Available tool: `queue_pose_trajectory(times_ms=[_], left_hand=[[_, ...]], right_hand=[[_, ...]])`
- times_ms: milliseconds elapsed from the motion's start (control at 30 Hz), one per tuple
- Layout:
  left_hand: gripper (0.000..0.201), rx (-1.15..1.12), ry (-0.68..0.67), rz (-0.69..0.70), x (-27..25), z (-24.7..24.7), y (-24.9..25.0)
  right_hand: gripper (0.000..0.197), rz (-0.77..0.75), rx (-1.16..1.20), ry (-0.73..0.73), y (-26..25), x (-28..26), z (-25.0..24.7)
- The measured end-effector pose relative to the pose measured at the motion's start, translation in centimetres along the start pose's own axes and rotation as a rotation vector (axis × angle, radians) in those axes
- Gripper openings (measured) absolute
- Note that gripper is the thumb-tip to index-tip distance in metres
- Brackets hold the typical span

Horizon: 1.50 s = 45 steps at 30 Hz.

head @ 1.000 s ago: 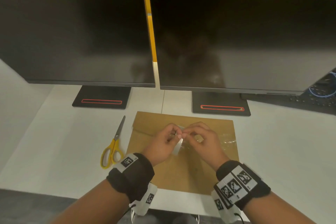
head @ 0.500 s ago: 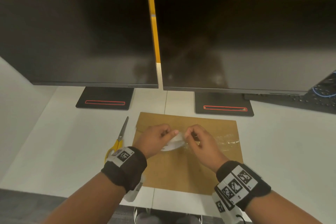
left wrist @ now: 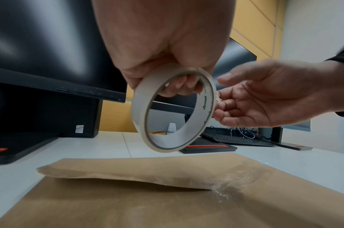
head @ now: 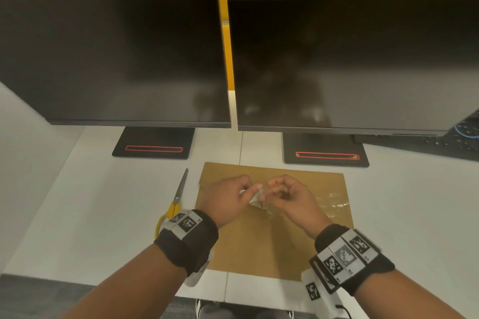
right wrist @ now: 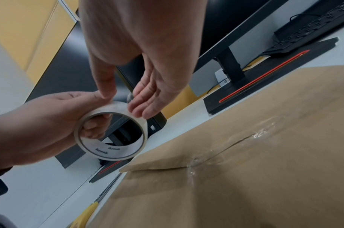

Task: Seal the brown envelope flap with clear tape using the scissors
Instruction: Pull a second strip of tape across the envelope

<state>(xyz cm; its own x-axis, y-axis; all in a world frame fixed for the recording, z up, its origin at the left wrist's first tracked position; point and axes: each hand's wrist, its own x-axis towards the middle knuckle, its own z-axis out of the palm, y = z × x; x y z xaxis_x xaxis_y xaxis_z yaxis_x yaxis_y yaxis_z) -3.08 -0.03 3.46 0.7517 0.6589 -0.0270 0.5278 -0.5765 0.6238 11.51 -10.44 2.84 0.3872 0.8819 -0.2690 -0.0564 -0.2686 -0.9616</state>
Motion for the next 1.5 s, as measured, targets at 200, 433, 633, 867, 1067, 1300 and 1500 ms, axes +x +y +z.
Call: queue_pose_trajectory(times_ms=[200,433,633,867,1067,1300,1500], left_hand=[[0.033,-0.053,-0.136,0.003,-0.1,-0.4,-1.0],[0.037,-0.218,-0.196,-0.048,0.4,-1.8,-2.6],[0.040,0.360,-0.099,0.010,1.8,-2.9,-2.2],[0.063,-0.241,-0.155,-0.166,2.7,-3.9,-4.2],[0.050,-0.195,-0.151,-0.099,3.1,-4.4,-4.0],[0.046,0.452,-0.168,-0.026,3.6,-5.5,-3.6],[0.085,-0.142,-0.177,-0.227,3.4,-6.3,-5.6]], right_hand=[[0.021,0.012,-0.014,0.032,1.1,0.5,-0.2],[0.035,-0.036,-0.017,0.000,0.5,0.5,0.1],[0.037,-0.039,-0.035,-0.015,0.7,1.2,0.1],[0.034,0.049,0.023,0.046,1.4,2.1,-1.5],[0.038,0.034,0.004,-0.020,1.5,2.0,-1.4],[0.040,0.033,-0.042,-0.018,2.0,2.2,-1.6],[0.034,0.101,-0.008,0.015,2.8,2.0,-2.4]])
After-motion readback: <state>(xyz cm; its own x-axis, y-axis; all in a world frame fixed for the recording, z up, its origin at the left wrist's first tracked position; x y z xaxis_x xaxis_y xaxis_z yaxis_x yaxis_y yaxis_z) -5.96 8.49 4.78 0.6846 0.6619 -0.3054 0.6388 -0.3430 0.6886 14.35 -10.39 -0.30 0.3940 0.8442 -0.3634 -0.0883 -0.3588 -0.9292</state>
